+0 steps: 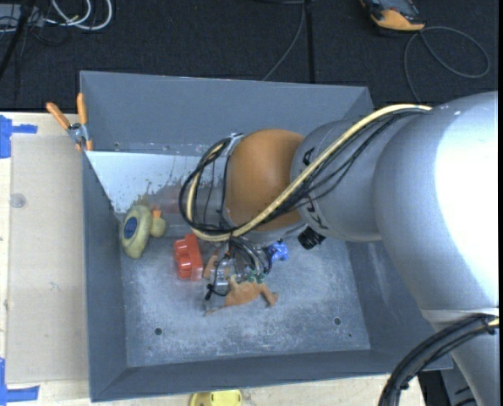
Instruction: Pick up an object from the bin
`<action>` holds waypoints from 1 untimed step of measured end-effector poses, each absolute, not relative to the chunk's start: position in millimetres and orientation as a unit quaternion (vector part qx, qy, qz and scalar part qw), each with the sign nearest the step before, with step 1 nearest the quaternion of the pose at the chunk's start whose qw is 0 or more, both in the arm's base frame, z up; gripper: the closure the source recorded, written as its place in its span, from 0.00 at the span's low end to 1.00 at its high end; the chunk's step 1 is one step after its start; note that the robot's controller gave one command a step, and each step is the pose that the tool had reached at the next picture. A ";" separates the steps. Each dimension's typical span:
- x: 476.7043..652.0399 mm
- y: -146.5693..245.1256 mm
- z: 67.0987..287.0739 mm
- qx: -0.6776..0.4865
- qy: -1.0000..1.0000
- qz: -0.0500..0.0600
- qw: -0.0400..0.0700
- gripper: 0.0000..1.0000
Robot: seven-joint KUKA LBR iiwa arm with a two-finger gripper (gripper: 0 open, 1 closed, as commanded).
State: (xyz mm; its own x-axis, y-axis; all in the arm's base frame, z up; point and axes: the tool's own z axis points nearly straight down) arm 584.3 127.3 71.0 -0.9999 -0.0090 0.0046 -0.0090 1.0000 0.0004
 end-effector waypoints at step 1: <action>585.0 127.3 70.6 0.063 -0.998 0.000 0.002 0.00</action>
Offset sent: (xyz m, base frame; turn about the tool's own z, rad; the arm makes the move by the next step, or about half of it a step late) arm 0.0000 0.0000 0.0000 0.0000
